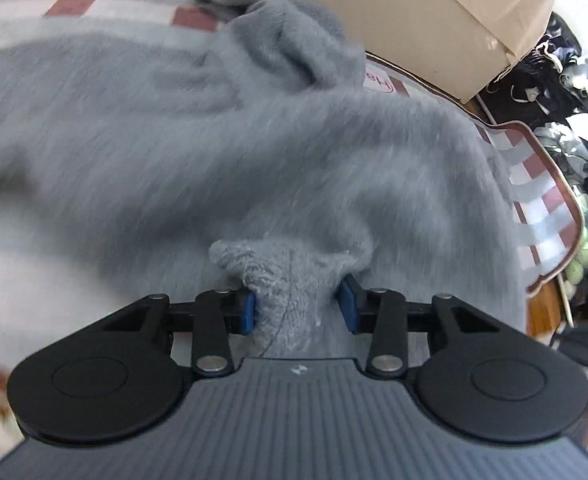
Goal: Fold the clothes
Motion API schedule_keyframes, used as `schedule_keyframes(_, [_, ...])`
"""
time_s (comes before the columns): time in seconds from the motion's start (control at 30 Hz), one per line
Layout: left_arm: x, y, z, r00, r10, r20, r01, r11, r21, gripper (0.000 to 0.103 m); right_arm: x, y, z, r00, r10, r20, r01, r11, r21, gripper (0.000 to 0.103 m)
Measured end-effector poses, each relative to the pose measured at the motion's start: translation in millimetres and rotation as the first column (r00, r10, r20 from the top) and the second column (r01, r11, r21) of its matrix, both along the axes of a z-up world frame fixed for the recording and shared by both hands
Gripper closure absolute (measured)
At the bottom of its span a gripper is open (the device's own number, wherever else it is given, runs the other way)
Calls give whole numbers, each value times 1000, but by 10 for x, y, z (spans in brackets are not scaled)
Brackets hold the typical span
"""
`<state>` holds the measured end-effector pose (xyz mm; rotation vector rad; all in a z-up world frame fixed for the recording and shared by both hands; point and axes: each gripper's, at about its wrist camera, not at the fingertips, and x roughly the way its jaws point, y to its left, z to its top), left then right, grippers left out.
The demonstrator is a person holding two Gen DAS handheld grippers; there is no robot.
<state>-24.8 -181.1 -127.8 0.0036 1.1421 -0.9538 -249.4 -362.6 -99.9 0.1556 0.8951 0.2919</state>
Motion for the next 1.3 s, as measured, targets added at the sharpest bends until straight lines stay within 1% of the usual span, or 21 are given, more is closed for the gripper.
schedule_keyframes(0.07, [-1,-252,11,997,-24,74,21,999,39,64,285,88,-153,998,-17,-60,14,998,-58,31])
schedule_keyframes(0.13, [-3,-505,21,988,-50,146,38,996,79,64,545,111,-274,996,-29,-86,23,997,-68,69])
schedule_keyframes(0.17, [-7,-600,40,980,-57,189,40,995,96,65,657,79,-284,995,-43,-88,37,997,-67,77])
schedule_keyframes(0.2, [-19,-643,82,968,-55,246,30,994,106,65,763,42,-288,994,-58,-88,53,997,-64,80])
schedule_keyframes(0.23, [-24,-647,139,958,-40,285,12,995,99,66,823,-25,-237,994,-80,-71,76,996,-47,80])
schedule_keyframes(0.3, [-17,-516,304,951,36,306,-48,998,31,66,901,-234,-85,989,-151,-7,151,989,4,81])
schedule_keyframes(0.4, [-19,-266,542,936,110,334,-89,993,-76,63,995,-576,131,960,-266,86,258,961,97,81])
schedule_keyframes(0.5, [-104,-113,691,919,82,385,-44,993,-106,60,1157,-882,168,920,-367,134,345,925,160,81])
schedule_keyframes(0.53, [-147,-88,711,914,55,401,-16,995,-101,55,1205,-959,121,908,-395,135,371,912,174,81])
schedule_keyframes(0.6, [-267,-102,669,903,-34,427,65,996,-58,51,1297,-1113,24,883,-450,135,420,884,203,81])
schedule_keyframes(0.67, [-429,-149,575,877,-130,462,148,989,-1,46,1350,-1259,-148,858,-502,112,463,849,254,80])
schedule_keyframes(0.77, [-684,-260,414,844,-219,490,215,974,64,36,1319,-1483,-376,829,-560,11,503,753,424,80])
schedule_keyframes(0.8, [-728,-306,370,838,-236,492,227,971,79,34,1292,-1542,-440,824,-567,-16,504,718,480,80])
schedule_keyframes(0.9, [-679,-484,263,844,-255,472,235,967,103,33,1226,-1641,-535,826,-562,-31,479,673,563,80])
schedule_keyframes(0.93, [-645,-535,235,848,-246,469,220,969,111,32,1200,-1650,-544,829,-559,-26,469,670,575,80])
schedule_keyframes(1.03, [-444,-588,217,878,-132,460,88,989,118,34,1150,-1658,-552,830,-558,-2,450,667,594,80])
schedule_keyframes(1.1, [-306,-575,234,897,-56,438,13,995,101,47,1109,-1641,-537,828,-560,20,441,673,594,78])
schedule_keyframes(1.13, [-251,-580,246,897,-46,441,2,995,100,55,1087,-1643,-525,825,-564,39,439,683,584,78])
schedule_keyframes(1.17, [-216,-608,250,886,-53,460,-2,993,118,65,1063,-1642,-511,821,-568,59,438,693,573,76])
schedule_keyframes(1.23, [-180,-666,251,861,-73,504,-7,988,156,72,989,-1622,-458,805,-585,99,453,713,534,73])
schedule_keyframes(1.3, [-135,-714,260,845,-78,529,-15,986,168,74,931,-1618,-399,777,-619,115,504,721,476,66])
